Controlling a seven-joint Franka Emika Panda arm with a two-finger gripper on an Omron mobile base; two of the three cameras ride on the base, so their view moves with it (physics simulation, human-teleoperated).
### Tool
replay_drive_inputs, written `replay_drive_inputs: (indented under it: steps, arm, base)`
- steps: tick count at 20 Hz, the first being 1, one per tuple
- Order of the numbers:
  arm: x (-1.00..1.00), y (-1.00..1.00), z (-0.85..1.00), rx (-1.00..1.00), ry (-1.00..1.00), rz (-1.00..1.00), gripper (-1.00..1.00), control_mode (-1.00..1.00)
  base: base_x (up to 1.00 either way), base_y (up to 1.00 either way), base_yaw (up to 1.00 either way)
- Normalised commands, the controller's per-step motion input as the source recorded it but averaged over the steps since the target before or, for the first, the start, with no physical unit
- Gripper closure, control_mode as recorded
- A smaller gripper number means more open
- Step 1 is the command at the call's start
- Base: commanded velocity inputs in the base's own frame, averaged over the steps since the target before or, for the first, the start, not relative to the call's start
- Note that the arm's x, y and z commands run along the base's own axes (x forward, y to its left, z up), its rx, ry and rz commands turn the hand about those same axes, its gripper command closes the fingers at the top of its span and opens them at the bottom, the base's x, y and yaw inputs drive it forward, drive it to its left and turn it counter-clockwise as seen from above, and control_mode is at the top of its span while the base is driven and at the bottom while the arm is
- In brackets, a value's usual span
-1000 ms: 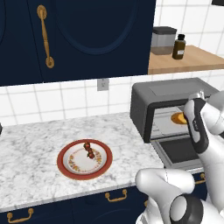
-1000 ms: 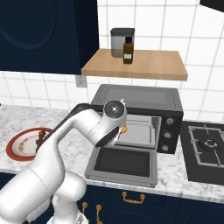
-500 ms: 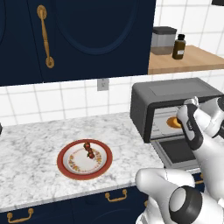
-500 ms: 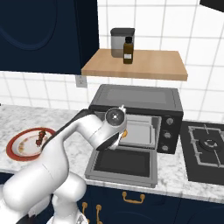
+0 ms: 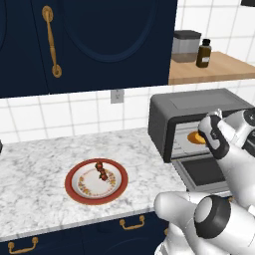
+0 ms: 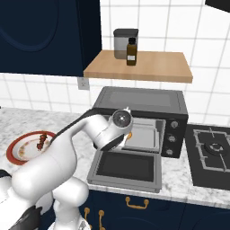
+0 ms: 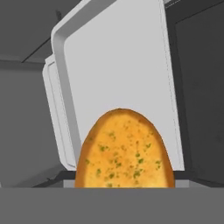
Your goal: Pick up the kebab skewer and baguette bread, and place them inside the toaster oven. Close the toaster oven door and start by setting the timer.
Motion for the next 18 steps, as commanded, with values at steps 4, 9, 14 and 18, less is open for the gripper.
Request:
replay_drive_inputs:
  steps: [4,9,14,18]
  arm:
    - [0.30,0.00,-0.19,0.00,0.00,0.02,1.00,-1.00]
    - [0.30,0.00,-0.18,0.00,0.00,0.02,1.00,-1.00]
    - [0.17,0.00,-0.03,0.00,0.01,0.02,-1.00,-1.00]
    - [0.00,0.00,0.00,0.00,0.00,0.00,-1.00,-1.00]
  base:
    - [0.00,0.00,0.00]
    - [0.00,0.00,0.00]
    - [0.00,0.00,0.00]
    - [0.00,0.00,0.00]
